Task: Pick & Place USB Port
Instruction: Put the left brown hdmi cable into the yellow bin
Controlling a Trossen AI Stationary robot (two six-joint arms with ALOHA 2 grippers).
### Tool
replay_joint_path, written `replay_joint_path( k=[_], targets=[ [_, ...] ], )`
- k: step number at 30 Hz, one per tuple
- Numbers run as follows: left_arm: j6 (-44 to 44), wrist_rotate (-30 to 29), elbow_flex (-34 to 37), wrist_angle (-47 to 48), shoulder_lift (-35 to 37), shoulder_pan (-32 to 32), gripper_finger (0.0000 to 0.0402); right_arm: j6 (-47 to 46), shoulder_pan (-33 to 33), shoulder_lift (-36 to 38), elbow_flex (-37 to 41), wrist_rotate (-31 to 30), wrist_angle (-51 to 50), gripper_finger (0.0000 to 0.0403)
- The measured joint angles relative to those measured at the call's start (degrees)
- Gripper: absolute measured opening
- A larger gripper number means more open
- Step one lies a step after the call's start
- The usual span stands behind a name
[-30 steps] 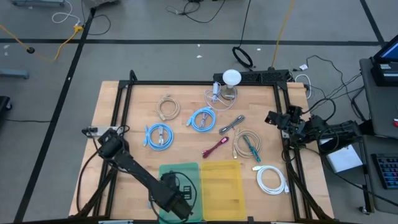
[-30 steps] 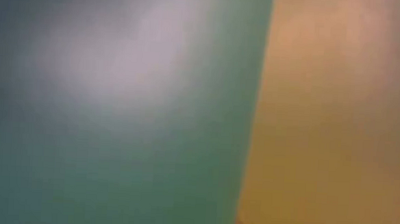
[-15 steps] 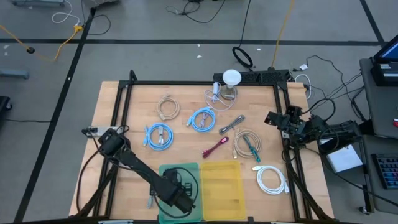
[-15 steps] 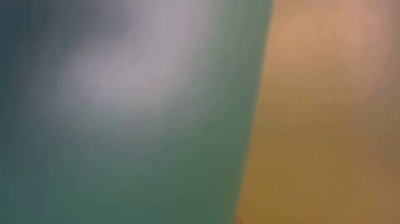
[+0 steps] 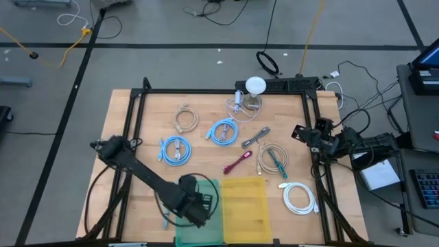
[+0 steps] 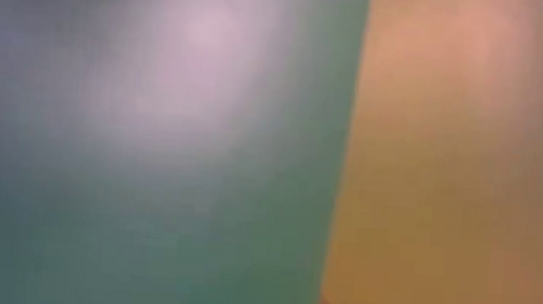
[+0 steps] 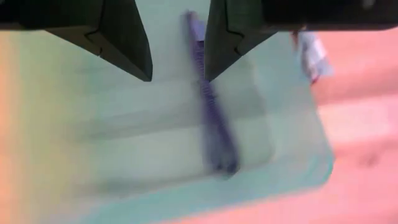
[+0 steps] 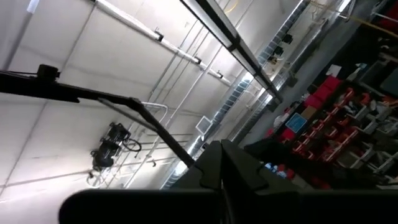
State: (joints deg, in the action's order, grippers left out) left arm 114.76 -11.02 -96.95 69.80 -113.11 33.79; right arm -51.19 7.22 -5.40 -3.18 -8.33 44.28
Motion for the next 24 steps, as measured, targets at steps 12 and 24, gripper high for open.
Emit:
replay_joint_path(
  k=[12, 24],
  targets=[
    [-10.6, -29.8, -0.1, 5.8, 17.6, -2.5, 0.0146, 7.4, 0.0, -1.3, -3.4, 1.1, 1.3, 0.0103],
    [-19.0, -24.2, 0.0, 20.2, 19.9, -12.6, 0.0145, 33.7, 0.0, -25.6, -38.0, 12.9, -26.9, 0.0233]
  ],
)
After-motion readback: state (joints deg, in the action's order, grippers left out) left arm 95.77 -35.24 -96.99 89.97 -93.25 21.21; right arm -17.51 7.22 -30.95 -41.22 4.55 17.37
